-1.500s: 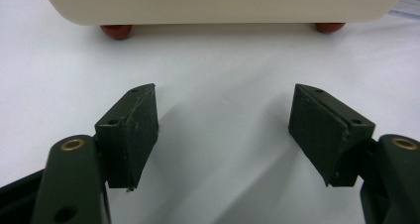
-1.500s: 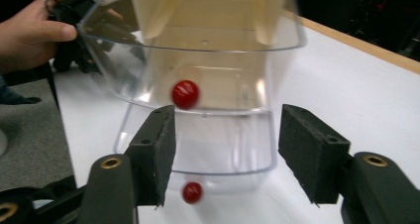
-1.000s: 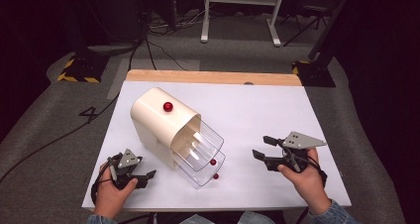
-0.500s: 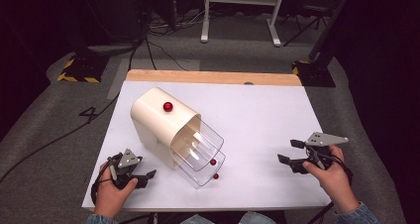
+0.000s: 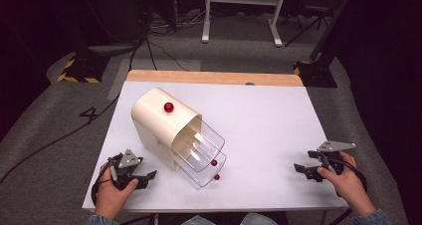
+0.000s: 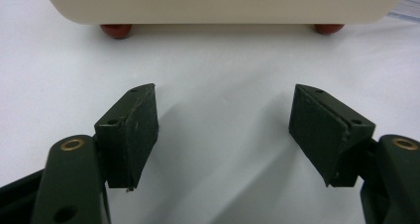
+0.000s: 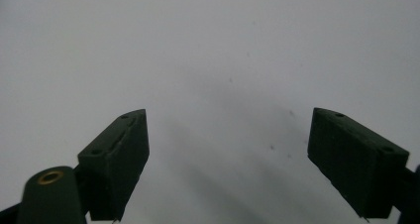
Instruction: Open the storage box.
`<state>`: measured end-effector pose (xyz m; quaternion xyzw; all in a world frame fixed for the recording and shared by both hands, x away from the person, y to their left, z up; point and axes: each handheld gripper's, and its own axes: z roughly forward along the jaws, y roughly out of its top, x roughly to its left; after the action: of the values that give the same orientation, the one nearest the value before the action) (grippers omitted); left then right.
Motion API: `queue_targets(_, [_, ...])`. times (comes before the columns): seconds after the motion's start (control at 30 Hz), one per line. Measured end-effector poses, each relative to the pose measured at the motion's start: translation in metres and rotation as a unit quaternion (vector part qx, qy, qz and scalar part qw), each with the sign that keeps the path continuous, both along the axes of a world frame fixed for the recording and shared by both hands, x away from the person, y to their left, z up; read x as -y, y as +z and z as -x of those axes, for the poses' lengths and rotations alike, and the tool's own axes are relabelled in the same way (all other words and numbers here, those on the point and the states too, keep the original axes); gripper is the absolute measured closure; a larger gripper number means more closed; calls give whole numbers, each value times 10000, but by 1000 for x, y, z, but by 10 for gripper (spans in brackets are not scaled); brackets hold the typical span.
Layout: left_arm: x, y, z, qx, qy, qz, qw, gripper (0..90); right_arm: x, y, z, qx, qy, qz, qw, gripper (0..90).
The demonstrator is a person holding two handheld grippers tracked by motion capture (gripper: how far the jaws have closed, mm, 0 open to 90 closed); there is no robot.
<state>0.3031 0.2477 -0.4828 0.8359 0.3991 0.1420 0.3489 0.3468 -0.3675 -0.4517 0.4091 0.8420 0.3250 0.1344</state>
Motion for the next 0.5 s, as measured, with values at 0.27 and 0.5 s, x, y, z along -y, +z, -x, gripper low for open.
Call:
queue_targets(0.27, [0,0,0,2,2,-8,10000,276,6,-20,5,171,-183,-76,9997,168])
queue_targets(0.5, [0,0,0,19,-2,-34,10000,276,8,-30,11,517,-48,-129,9986,134])
